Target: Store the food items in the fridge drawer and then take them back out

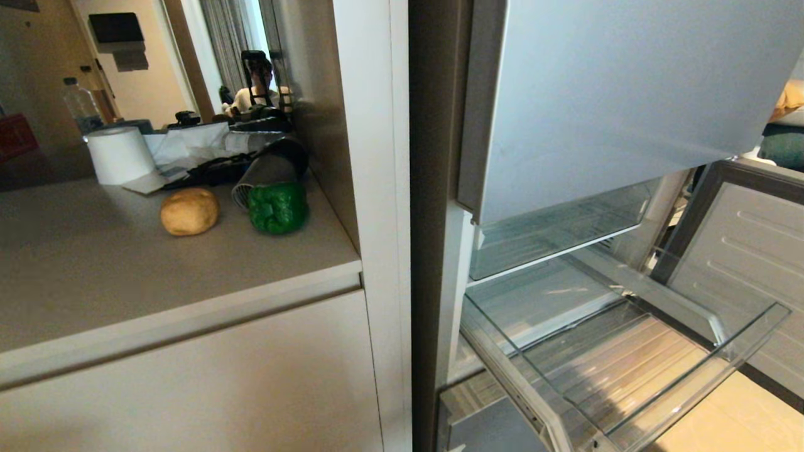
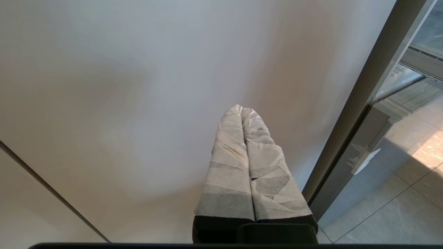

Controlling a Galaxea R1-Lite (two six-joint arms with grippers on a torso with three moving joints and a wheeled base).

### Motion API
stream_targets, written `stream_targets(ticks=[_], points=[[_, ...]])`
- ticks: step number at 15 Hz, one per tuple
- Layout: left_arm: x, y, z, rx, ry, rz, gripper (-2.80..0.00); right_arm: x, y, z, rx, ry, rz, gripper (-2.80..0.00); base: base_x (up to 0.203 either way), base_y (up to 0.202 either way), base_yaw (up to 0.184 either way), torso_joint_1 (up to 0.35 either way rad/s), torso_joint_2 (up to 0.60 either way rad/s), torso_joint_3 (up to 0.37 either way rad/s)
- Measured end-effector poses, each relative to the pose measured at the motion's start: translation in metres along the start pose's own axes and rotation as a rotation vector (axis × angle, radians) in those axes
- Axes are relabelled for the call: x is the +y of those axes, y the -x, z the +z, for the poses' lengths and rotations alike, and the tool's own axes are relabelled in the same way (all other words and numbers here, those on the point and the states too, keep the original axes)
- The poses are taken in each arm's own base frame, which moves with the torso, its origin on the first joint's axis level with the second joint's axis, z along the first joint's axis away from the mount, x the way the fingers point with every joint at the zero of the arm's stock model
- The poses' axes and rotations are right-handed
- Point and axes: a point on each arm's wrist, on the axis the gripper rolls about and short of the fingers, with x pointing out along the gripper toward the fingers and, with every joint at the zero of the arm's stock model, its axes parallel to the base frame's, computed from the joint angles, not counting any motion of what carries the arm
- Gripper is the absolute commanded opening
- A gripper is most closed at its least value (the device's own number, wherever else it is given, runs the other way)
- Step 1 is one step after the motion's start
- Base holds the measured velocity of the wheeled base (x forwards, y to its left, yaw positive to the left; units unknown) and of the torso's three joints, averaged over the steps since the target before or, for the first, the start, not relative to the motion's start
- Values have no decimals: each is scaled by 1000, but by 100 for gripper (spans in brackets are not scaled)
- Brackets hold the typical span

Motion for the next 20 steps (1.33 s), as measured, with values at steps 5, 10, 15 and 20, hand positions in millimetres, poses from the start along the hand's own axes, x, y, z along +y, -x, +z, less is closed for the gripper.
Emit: stream_targets(ticks=[5,10,15,20], points=[[0,0,0,0,0,-1,-280,0,0,0,-3,-48,-18,-280,0,-1,114,0,2,0],[0,0,0,0,0,0,-280,-1,0,0,-3,-65,-37,-280,2,-15,153,3,2,2],[0,0,0,1,0,0,-280,-1,0,0,-1,-61,-37,-280,-1,-7,23,0,0,0],[0,0,0,0,0,0,-280,-1,0,0,-2,-59,-37,-280,0,0,0,49,-106,-60]])
